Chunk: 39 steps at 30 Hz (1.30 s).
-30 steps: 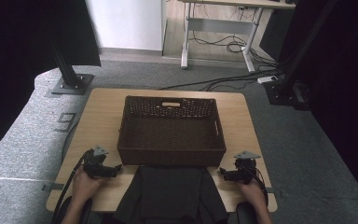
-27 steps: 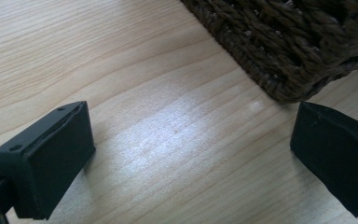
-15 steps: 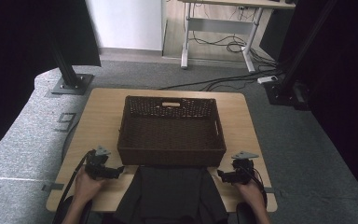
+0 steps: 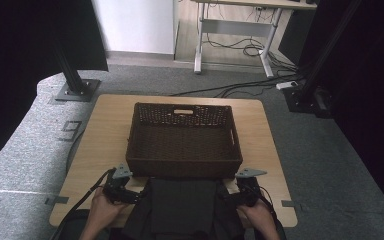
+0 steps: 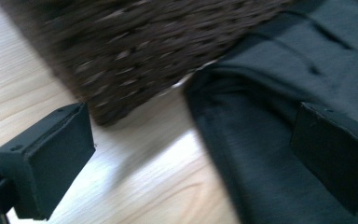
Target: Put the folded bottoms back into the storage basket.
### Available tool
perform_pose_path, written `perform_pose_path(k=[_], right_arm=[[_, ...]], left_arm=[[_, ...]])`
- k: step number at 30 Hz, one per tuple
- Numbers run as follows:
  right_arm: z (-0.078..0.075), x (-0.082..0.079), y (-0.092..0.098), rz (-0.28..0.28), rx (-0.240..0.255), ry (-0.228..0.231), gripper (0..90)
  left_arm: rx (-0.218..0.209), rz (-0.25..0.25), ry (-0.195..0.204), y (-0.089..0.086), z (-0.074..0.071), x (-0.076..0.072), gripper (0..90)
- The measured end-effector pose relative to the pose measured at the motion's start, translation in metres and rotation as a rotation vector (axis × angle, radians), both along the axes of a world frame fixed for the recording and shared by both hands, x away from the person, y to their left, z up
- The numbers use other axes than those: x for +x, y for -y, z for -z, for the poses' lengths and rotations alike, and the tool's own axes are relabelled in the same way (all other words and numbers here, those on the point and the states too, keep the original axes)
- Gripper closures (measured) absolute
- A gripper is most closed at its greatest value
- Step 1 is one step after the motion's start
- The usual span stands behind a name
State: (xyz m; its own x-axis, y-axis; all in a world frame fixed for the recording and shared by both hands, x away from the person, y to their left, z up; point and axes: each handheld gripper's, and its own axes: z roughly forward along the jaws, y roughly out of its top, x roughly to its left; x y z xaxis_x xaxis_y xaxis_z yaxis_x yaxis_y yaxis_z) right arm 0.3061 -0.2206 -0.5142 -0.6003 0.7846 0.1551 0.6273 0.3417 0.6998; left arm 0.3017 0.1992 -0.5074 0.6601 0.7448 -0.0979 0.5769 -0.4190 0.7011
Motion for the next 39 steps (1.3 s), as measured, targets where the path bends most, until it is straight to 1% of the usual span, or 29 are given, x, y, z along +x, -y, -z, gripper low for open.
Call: perform_pose_path(k=[2, 3, 5, 7, 8, 10, 11, 12, 14, 15, 17, 19, 21, 23, 24, 27, 29, 30, 32, 33, 34, 35, 37, 39], right_arm=[[-0.002, -0.003, -0.008, -0.018, 0.002, -0.004, 0.1], [-0.003, -0.004, -0.011, -0.024, 0.007, -0.009, 0.0], [-0.005, -0.006, -0.02, -0.045, 0.016, -0.015, 0.0], [-0.007, -0.008, -0.027, -0.059, 0.027, -0.019, 0.0], [-0.007, -0.009, -0.031, -0.064, 0.031, -0.021, 0.0], [-0.006, -0.01, -0.038, -0.067, 0.03, -0.029, 0.0], [-0.004, -0.01, -0.04, -0.064, 0.026, -0.034, 0.0], [-0.002, -0.01, -0.042, -0.064, 0.016, -0.042, 0.0], [0.005, -0.008, -0.044, -0.049, -0.03, -0.06, 0.0], [0.009, -0.007, -0.043, -0.035, -0.036, -0.078, 0.0], [0.014, -0.006, -0.039, -0.022, -0.021, -0.106, 0.0], [0.016, -0.006, -0.036, -0.013, -0.018, -0.108, 0.0], [0.017, -0.006, -0.032, -0.012, -0.011, -0.114, 0.0], [0.02, -0.004, -0.029, -0.008, 0.001, -0.136, 0.0], [0.021, -0.004, -0.028, -0.011, 0.008, -0.145, 0.0], [0.025, -0.002, -0.028, -0.016, 0.017, -0.165, 0.0], [0.024, -0.001, -0.028, -0.03, 0.023, -0.178, 0.0], [0.024, 0.0, -0.028, -0.038, 0.041, -0.191, 1.0], [0.022, 0.0, -0.03, -0.088, 0.072, -0.212, 12.8], [0.022, 0.001, -0.031, -0.112, 0.103, -0.236, 13.0], [0.022, 0.002, -0.032, -0.118, 0.112, -0.245, 13.0], [0.021, 0.002, -0.033, -0.126, 0.112, -0.248, 13.3], [0.02, 0.004, -0.037, -0.148, 0.102, -0.26, 15.6], [0.021, 0.005, -0.04, -0.17, 0.126, -0.286, 19.2]], left_arm=[[-0.004, 0.019, -0.005, 0.006, -0.001, -0.002, 0.0], [-0.01, 0.033, -0.006, 0.013, -0.001, -0.003, 0.0], [-0.02, 0.047, -0.021, 0.021, 0.0, -0.003, 0.0], [-0.018, 0.064, -0.028, 0.031, 0.002, -0.004, 0.0], [-0.013, 0.07, -0.04, 0.037, 0.005, -0.005, 0.0], [0.01, 0.071, -0.049, 0.043, 0.009, -0.006, 0.0], [0.032, 0.068, -0.055, 0.045, 0.011, -0.007, 0.0], [0.057, 0.062, -0.061, 0.046, 0.014, -0.007, 0.0], [0.075, 0.057, -0.081, 0.046, 0.017, -0.007, 0.0], [0.071, 0.05, -0.091, 0.045, 0.018, -0.007, 0.0], [0.063, 0.042, -0.106, 0.044, 0.02, -0.008, 0.0], [0.049, 0.038, -0.125, 0.042, 0.022, -0.008, 0.0], [0.025, 0.038, -0.156, 0.038, 0.026, -0.008, 0.0], [0.004, 0.038, -0.175, 0.035, 0.028, -0.007, 0.0], [0.0, 0.038, -0.182, 0.034, 0.029, -0.006, 0.0], [-0.008, 0.036, -0.182, 0.033, 0.029, -0.006, 0.0], [-0.011, 0.032, -0.192, 0.034, 0.028, -0.007, 0.0], [-0.018, 0.042, -0.198, 0.034, 0.027, -0.007, 1.6], [-0.026, 0.053, -0.207, 0.034, 0.026, -0.009, 7.9], [-0.033, 0.058, -0.21, 0.034, 0.026, -0.009, 9.8], [-0.041, 0.064, -0.213, 0.034, 0.026, -0.009, 11.3], [-0.051, 0.073, -0.221, 0.034, 0.025, -0.009, 14.3], [-0.05, 0.08, -0.224, 0.036, 0.025, -0.009, 15.1], [-0.049, 0.095, -0.227, 0.037, 0.025, -0.008, 16.2]])
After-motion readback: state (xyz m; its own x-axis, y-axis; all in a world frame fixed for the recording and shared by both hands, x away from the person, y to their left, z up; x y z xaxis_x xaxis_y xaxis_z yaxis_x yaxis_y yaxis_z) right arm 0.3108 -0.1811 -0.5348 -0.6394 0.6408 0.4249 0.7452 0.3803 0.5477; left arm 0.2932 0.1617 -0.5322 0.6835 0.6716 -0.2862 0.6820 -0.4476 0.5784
